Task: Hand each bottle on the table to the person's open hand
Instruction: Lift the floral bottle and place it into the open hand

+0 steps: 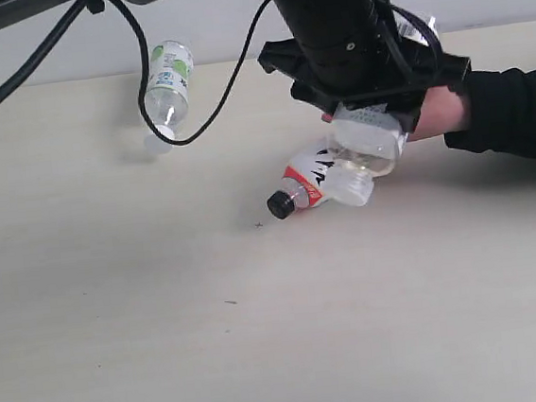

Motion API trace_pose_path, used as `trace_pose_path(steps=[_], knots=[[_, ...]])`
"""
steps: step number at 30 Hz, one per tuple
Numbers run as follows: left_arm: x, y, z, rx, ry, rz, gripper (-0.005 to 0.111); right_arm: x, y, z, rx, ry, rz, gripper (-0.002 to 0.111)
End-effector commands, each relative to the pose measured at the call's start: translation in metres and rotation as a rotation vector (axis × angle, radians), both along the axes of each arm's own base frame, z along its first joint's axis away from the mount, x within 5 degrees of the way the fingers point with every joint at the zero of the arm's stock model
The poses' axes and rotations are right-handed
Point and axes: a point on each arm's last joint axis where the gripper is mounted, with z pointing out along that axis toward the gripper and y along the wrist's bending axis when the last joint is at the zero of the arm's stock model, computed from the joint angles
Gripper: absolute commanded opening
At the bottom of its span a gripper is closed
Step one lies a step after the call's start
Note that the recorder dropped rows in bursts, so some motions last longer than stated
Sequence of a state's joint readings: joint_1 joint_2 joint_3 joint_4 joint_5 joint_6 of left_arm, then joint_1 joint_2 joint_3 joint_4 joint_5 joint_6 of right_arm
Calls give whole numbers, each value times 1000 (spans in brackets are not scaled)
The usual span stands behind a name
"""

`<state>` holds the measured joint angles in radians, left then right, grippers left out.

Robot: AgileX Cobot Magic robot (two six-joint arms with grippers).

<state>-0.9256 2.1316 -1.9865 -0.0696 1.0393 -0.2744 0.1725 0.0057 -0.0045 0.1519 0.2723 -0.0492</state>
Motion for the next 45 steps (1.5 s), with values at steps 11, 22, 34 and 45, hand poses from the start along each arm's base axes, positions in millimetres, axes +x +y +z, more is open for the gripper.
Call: trace_pose_path(steps=[11, 22, 34, 45], knots=[[38, -3, 6, -420, 271, 362, 0, 0, 0, -1, 2, -6, -6, 0], [60, -14, -35, -535, 368, 410, 0, 0, 0, -1, 2, -6, -6, 0], [68, -13, -59, -511, 419, 429, 10, 0, 0, -1, 2, -6, -6, 0], [64, -12, -61, -472, 421, 371, 54, 0, 0, -1, 2, -6, -6, 0]])
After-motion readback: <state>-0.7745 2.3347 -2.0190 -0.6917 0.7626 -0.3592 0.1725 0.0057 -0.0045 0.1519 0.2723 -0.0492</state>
